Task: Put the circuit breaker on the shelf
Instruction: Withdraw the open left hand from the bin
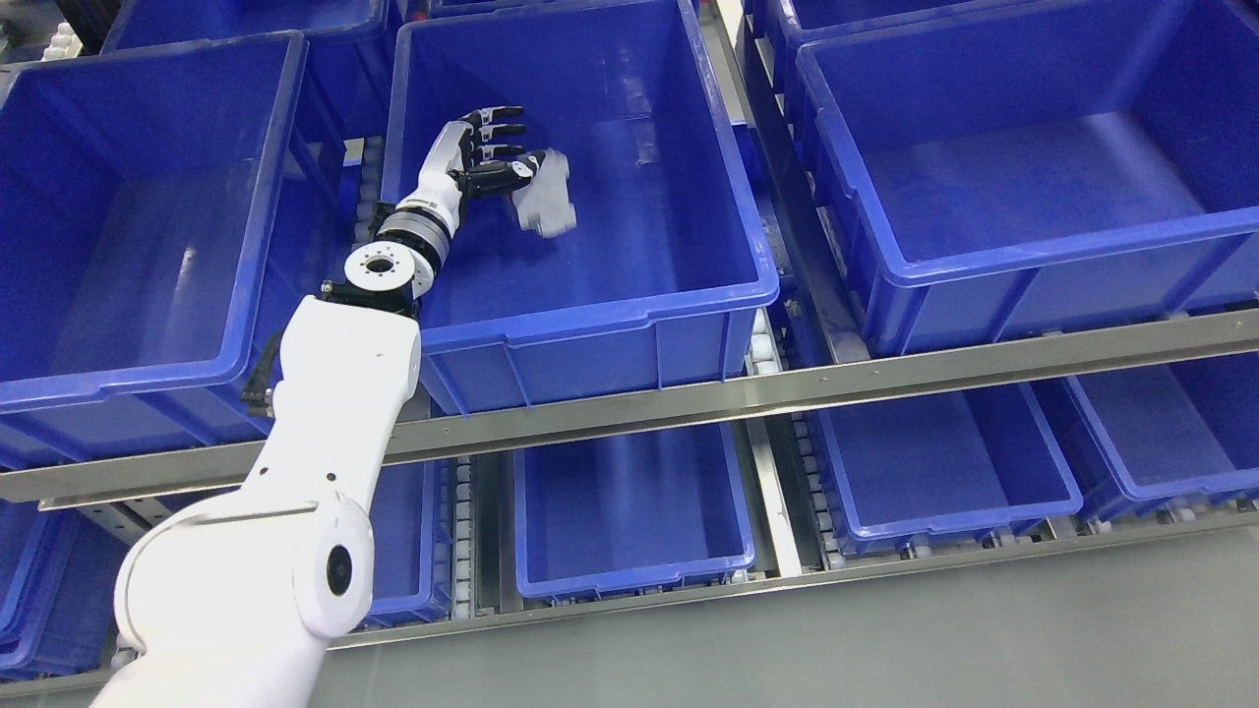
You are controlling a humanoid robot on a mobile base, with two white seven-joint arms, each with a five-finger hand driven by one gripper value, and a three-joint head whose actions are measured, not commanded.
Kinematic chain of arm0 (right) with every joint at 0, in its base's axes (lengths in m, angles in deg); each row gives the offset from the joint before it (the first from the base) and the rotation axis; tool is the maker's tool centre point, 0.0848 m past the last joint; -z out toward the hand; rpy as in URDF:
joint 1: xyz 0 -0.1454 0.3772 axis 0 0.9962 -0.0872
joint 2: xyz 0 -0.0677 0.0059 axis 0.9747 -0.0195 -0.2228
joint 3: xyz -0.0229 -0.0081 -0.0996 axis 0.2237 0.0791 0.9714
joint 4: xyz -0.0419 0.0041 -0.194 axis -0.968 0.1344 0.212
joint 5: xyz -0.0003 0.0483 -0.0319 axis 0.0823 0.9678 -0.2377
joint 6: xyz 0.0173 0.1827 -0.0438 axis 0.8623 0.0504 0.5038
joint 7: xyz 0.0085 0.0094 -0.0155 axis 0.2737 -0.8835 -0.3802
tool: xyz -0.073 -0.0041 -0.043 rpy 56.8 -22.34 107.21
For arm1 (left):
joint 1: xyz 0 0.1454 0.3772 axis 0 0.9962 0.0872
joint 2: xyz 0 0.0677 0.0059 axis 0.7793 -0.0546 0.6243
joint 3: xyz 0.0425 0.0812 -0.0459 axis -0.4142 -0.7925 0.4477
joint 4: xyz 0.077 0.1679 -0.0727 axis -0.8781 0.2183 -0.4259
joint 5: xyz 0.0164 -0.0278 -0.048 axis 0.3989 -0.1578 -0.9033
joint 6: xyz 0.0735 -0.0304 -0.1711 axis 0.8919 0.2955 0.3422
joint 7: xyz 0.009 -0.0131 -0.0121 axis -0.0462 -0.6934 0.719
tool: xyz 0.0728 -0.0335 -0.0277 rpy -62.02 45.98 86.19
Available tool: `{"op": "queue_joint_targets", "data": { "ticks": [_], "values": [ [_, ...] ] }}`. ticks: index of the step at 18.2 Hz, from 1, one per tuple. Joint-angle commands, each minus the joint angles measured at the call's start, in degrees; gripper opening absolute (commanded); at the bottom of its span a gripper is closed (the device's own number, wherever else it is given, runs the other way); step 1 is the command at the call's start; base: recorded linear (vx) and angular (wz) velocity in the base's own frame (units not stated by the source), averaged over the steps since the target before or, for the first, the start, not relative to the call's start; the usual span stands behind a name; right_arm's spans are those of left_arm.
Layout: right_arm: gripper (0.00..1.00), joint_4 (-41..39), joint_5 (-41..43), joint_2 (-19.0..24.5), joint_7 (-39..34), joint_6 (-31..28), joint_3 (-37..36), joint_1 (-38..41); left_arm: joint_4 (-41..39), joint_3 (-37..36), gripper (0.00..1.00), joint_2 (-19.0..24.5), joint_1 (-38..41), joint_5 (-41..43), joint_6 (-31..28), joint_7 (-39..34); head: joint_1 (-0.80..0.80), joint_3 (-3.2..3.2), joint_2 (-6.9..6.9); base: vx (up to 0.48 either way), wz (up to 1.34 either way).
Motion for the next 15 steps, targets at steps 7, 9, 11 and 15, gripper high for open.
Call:
{"op": "queue_joint_targets", "data": {
  "ticks": [7,9,11,15],
  "values": [
    [1.0,0.0,-0.1,-1.0,0.0,1.9,0.0,0.9,0.5,0.0,0.86,1.0,-8.6,-0.3,0.0,-2.5,0.0,0.0,0.0,0.001,0.01],
    [1.0,0.0,-0.1,-1.0,0.0,1.9,0.0,0.9,-1.5,0.3,0.88,1.0,-8.7,-0.3,-0.1,-2.5,0.0,0.0,0.0,-0.007,-0.03],
    [1.0,0.0,0.0,-1.0,0.0,1.9,0.0,0.9,-2.8,0.6,0.92,1.0,-8.8,-0.4,-0.1,-2.5,0.0,0.0,0.0,0.014,-0.03],
    [1.0,0.0,0.0,-1.0,0.0,1.9,0.0,0.9,-9.4,4.4,0.95,1.0,-8.4,-0.7,-0.1,-2.5,0.0,0.0,0.0,0.0,0.0]
  ]
}}
